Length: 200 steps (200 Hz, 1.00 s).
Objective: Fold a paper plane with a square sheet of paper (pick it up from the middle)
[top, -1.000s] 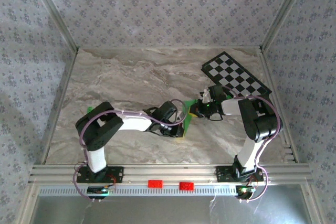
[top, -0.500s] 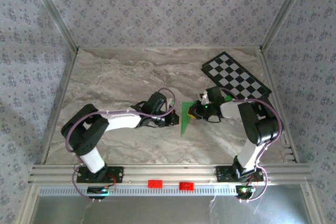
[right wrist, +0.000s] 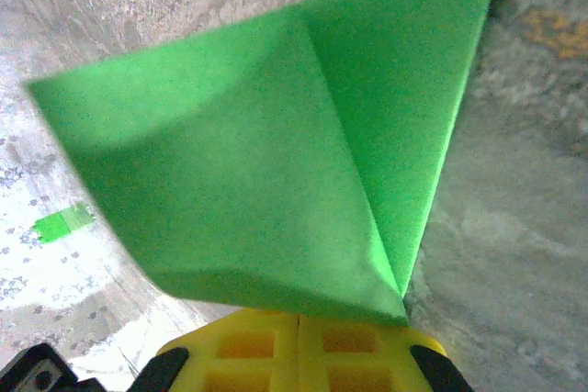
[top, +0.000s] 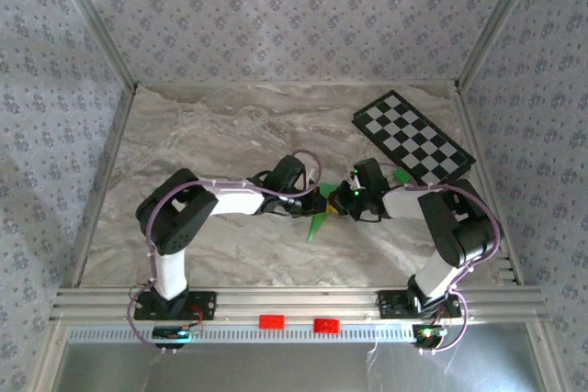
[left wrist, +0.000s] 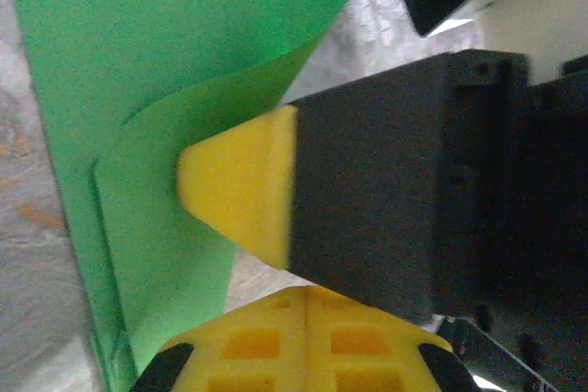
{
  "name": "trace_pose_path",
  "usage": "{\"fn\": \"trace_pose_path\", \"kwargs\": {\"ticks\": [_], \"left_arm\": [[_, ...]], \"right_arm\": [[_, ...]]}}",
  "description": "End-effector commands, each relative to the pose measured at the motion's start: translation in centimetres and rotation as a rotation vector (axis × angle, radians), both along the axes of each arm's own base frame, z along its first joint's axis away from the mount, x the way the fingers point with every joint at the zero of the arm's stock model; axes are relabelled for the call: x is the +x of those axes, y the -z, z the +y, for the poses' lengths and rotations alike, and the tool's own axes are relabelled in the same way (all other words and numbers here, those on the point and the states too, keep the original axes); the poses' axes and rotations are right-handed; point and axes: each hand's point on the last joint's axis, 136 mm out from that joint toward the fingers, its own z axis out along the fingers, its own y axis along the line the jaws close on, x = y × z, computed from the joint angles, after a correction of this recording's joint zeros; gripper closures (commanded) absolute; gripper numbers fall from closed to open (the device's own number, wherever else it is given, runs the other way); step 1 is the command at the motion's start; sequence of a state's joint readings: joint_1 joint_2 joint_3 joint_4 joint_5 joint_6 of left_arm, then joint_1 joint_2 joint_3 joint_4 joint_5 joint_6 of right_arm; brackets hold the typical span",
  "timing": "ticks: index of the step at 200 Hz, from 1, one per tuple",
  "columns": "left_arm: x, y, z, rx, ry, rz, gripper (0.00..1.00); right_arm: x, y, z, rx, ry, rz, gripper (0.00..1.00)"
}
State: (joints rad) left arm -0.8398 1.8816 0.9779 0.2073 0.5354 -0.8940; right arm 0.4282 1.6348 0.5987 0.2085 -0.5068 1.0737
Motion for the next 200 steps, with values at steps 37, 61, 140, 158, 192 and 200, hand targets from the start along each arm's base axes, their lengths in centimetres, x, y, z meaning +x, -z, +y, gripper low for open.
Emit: {"fn": "trace_pose_path", "kwargs": {"ticks": [37,61,140,158,192,200], "left_arm": [[0.0,2.9,0.6,0.109,0.022,-0.005,1.0],[-0.7,4.8,2.1,0.198,0.015,0.012,1.0],[-4.9,8.9,6.4,0.313,0.021,0.082,1.0],[-4.8,8.7,6.4,0.31,0.022,0.077,1.0],[-4.4,8.4,6.2,0.303,0.01,0.077,1.0],[-4.3,8.4,6.2,0.301,0.009,0.077,1.0]], "right_arm": [[-1.6,1.7,-0.5,-0.024,0.005,0.071,0.97],[-1.3,1.1,-0.3,-0.014,-0.016,0.041,0.95],[0.8,-2.6,-2.1,-0.002,-0.126,-0.14,0.9],[0.6,-3.2,-2.6,-0.026,-0.159,-0.171,0.89],[0.0,-3.7,-2.8,-0.052,-0.211,-0.215,0.88],[0.0,-3.8,-2.5,-0.044,-0.224,-0.224,0.88]]}}
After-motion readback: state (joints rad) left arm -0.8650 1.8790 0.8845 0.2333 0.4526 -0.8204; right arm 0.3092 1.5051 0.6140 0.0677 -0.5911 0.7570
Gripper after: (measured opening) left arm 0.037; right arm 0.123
